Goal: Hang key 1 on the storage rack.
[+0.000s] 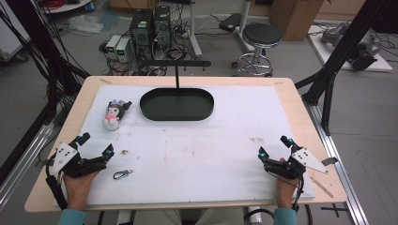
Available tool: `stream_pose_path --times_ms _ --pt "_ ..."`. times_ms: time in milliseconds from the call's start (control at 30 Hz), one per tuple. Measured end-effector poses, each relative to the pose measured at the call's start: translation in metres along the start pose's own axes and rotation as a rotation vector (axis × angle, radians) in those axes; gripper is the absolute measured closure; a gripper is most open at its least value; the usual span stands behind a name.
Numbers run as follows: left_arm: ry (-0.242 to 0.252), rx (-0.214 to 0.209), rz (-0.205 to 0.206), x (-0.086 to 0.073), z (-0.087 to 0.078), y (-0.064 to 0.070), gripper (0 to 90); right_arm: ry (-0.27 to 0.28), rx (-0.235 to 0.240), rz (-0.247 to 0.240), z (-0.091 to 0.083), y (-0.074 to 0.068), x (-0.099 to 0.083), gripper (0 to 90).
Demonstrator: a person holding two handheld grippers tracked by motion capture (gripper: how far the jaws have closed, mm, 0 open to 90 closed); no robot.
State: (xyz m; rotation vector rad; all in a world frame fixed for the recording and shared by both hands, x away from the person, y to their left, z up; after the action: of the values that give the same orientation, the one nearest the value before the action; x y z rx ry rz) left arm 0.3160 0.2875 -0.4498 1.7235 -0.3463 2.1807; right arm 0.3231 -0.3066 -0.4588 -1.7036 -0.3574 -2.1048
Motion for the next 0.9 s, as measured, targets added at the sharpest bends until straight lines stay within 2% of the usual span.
stream_pose_path --times_ms 267,367,400,500,667,733,833,867,900 --pt "-0.069 0.022 0.026 0.020 0.020 -0.010 1.7 0.002 0.001 -0.007 0.000 0.000 0.000 1.0" --pt "-0.129 0.029 0.044 0.028 0.030 -0.015 1.7 0.003 0.002 -0.007 0.000 0.000 0.000 1.0" --pt "-0.165 0.037 0.052 0.030 0.034 -0.017 1.7 0.002 0.001 -0.007 0.000 0.000 0.000 1.0" --pt "-0.233 0.054 0.047 0.034 0.045 -0.024 1.7 -0.001 0.001 -0.001 0.000 0.000 0.000 1.0" --pt "-0.308 0.061 0.035 0.034 0.064 -0.034 1.7 0.001 0.001 0.002 -0.001 -0.001 0.000 1.0" --pt "-0.321 0.069 0.042 0.035 0.070 -0.038 1.7 0.002 0.000 0.001 0.000 -0.001 0.000 1.0" --pt "-0.361 0.076 0.030 0.034 0.078 -0.043 1.7 0.007 0.001 -0.007 0.000 0.000 0.000 1.0" --pt "-0.389 0.079 0.033 0.032 0.084 -0.046 1.7 0.008 0.002 -0.008 0.000 0.000 0.000 1.0" --pt "-0.389 0.079 0.033 0.032 0.084 -0.046 1.7 0.008 0.002 -0.008 0.000 0.000 0.000 1.0"
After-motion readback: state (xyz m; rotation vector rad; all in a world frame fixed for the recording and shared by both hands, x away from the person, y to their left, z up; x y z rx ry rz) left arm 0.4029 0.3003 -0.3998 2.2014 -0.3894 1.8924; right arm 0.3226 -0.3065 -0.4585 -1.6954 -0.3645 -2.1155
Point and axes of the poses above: each handheld gripper's, and its own axes: z roughly forward along the jaws, x roughly out of its top, y roughly to its right, the point moved 5 cm from there along z, roughly forward along the jaws, and after that the axes turned 15 degrees about y, right-handed, at the moved point
